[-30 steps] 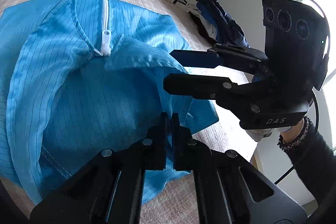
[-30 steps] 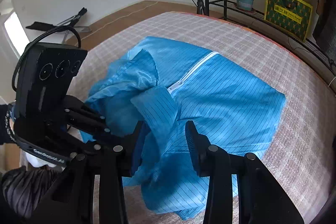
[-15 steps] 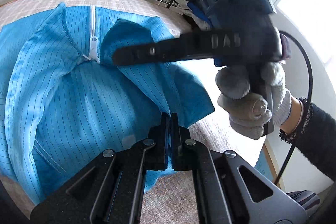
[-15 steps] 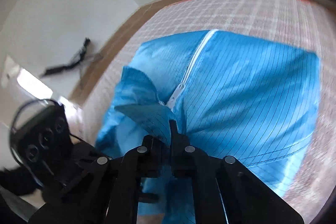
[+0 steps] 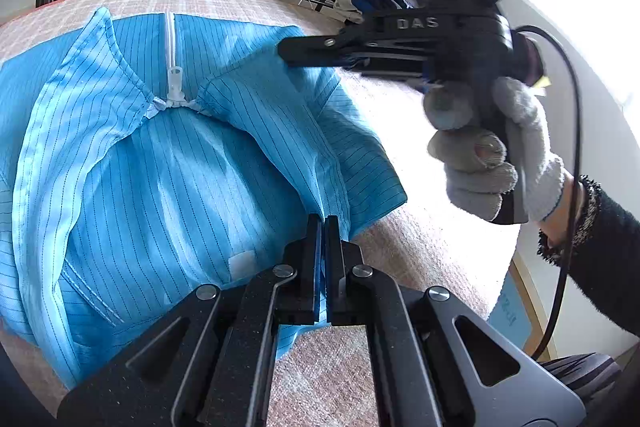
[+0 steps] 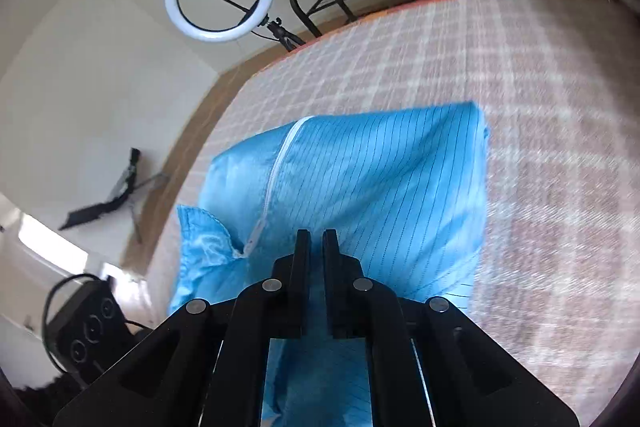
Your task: Fold large clothes
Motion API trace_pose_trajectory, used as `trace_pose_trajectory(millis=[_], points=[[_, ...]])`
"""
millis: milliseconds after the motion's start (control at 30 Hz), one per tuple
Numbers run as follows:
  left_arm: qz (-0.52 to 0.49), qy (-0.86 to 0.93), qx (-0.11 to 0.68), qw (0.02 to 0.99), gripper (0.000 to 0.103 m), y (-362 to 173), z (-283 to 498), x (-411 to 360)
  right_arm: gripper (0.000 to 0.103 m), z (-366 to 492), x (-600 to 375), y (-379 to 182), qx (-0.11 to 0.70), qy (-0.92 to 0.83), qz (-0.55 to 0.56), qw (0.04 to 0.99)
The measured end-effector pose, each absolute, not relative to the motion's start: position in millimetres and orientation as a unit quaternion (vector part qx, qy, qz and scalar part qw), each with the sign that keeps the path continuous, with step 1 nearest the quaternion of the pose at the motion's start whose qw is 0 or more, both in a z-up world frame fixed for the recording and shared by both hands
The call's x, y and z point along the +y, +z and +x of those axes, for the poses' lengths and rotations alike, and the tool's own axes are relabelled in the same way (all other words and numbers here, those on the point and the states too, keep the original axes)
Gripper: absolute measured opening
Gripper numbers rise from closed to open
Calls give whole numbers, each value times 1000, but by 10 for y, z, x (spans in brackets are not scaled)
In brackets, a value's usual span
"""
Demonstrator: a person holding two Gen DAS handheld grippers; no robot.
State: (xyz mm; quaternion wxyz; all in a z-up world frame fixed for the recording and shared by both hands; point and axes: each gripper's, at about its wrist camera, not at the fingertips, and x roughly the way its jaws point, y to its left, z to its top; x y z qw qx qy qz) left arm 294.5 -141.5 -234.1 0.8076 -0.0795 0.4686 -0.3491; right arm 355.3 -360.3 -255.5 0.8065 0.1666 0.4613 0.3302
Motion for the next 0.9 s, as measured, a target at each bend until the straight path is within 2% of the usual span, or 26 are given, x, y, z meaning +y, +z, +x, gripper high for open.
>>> trace_pose_trajectory(millis=[167,233,300,500,600,633,700,733,900], points=[[-112,-357,468,801,2,-2132,2859,-1202,8,3252,-3373,-2274,423,365,80,826],[-119,-340,451,816,10,-2003,2756,-971,8,3183,-3210,-2268,426,374,48,822],[-127,-317,437,832,27,-1945,2700,-732,8,3128,-3119,-2330,434,389,36,811],[-113,-216,446,861,28,-2123,2857,-220,8,3118,-3022,-2574,474,335,15,814],[-99,-219,433,869,28,-2054,2800,-220,8,3070,-3061,-2449,466,355,74,807],[-79,-221,423,875,31,-2011,2768,-260,10,3058,-3053,-2407,467,369,105,796],[-31,-223,404,887,41,-1944,2719,-390,24,3082,-2929,-2353,473,383,135,782],[-13,-220,402,889,41,-1949,2730,-450,31,3104,-2846,-2330,474,382,137,781],[14,-205,419,884,41,-2127,2895,-552,32,3317,-2463,-2485,515,368,161,757]])
